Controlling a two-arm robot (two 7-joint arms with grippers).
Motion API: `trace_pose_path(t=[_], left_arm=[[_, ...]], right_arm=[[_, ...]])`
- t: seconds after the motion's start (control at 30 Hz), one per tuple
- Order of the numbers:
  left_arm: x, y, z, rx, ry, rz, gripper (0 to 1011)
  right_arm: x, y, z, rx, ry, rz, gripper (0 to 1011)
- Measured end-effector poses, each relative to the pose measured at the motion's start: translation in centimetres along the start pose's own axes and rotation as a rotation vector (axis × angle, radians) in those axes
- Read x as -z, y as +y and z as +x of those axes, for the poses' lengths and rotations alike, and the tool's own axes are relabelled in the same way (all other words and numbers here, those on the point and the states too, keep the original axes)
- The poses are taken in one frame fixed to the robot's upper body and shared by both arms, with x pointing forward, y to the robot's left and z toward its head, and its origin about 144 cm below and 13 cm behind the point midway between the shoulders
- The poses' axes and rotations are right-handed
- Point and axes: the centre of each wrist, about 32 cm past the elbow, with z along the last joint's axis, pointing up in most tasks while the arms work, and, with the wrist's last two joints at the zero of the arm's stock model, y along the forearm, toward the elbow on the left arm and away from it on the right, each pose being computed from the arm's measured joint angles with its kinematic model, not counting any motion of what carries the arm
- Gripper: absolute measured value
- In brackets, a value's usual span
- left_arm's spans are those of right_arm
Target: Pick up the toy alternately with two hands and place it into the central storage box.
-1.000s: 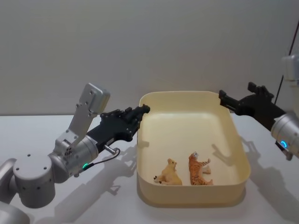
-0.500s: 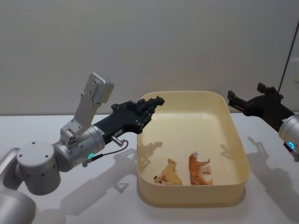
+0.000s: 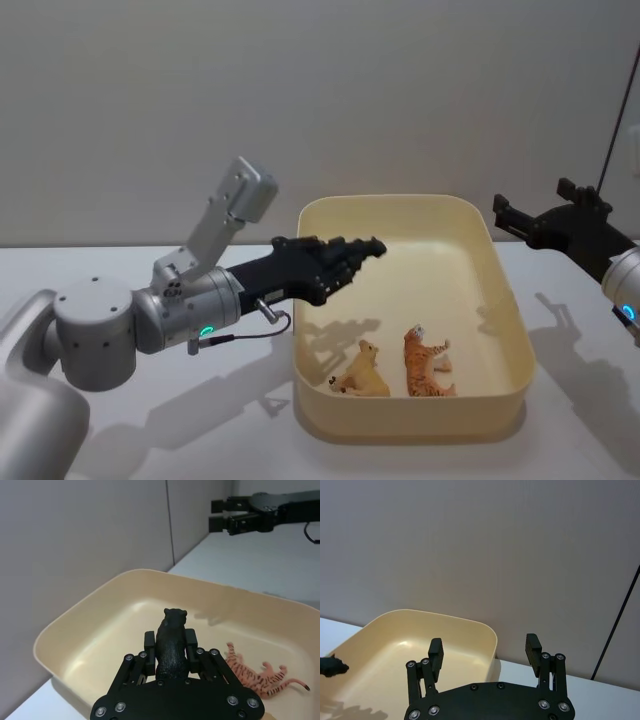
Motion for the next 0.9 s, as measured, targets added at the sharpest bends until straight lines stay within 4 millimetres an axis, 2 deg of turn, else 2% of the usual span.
trace_pose_path(t=[0.13,0.23,0.3,0.37,0.4,0.6,0.63,0.9], left_arm=[[-0.2,-0.4,0.3,0.042,-0.005,0.036,318],[-0.4,-0.7,0.6,0.068,-0.008,0.055,381],[-0.4,-0.9,0.7,0.081,-0.010,0.067,462],[-0.5,-1.0,0.8,0.089,-0.011,0.073,498],[-0.5,-1.1,0.9,0.096,-0.012,0.079,556],[-0.6,-1.4,1.1,0.117,-0.014,0.097,718],[-0.7,-1.4,1.1,0.119,-0.014,0.098,778],[-0.7,-1.6,1.2,0.134,-0.016,0.110,977]], right_arm=[[0.0,0.0,0.0,0.001,0.000,0.000,1001],[0.0,0.0,0.0,0.002,-0.001,0.000,1001],[0.0,0.0,0.0,0.002,-0.001,0.000,1001],[0.0,0.0,0.1,0.002,-0.001,0.000,1001],[0.0,0.0,0.1,0.003,-0.001,0.000,1001],[0.0,-0.1,0.1,0.004,-0.001,0.000,1001],[0.0,-0.1,0.1,0.004,-0.001,0.000,1001],[0.0,-0.1,0.1,0.004,-0.001,0.000,1001]])
